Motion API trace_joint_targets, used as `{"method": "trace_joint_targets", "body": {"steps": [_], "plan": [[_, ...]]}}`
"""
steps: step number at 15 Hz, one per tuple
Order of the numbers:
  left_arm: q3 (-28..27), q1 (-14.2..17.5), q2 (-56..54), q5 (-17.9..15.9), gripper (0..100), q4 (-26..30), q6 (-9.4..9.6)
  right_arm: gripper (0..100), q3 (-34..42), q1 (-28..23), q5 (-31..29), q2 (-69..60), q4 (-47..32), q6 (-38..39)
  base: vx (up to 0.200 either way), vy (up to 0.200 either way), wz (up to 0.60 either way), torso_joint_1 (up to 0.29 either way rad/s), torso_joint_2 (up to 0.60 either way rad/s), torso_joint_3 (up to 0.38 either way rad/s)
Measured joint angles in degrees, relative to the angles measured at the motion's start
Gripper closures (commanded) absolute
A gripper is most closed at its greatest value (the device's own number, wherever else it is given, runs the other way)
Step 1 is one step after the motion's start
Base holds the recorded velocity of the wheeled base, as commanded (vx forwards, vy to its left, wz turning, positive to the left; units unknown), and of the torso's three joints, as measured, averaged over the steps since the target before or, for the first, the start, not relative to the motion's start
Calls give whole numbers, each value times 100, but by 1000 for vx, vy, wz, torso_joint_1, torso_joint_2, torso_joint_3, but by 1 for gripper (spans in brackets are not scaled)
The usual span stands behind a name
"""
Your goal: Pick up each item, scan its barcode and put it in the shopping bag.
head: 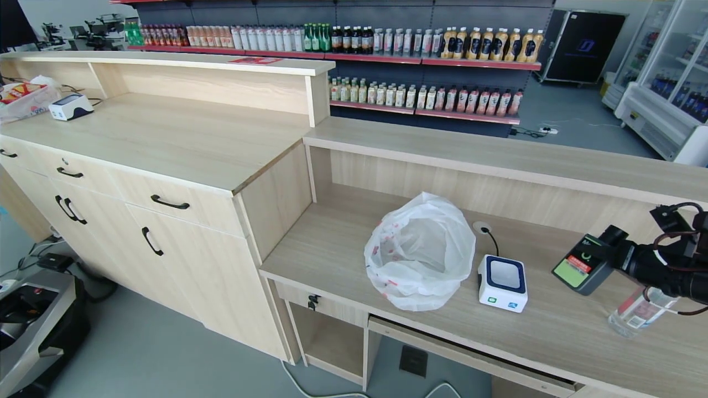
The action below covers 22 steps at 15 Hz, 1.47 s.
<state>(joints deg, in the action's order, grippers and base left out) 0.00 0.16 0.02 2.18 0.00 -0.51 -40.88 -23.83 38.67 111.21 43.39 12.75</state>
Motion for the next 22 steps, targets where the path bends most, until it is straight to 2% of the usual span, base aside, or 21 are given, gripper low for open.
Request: {"method": "trace_joint_targets", "body": {"steps": [12,22], "plan": [[0,-2,0,-2,0,0,0,100,-91,416,99,477,172,7,0,0,0,0,0,0],[0,-2,0,0,0,0,0,100,-405,505,101,813,410,-6,0,0,0,0,0,0]]}}
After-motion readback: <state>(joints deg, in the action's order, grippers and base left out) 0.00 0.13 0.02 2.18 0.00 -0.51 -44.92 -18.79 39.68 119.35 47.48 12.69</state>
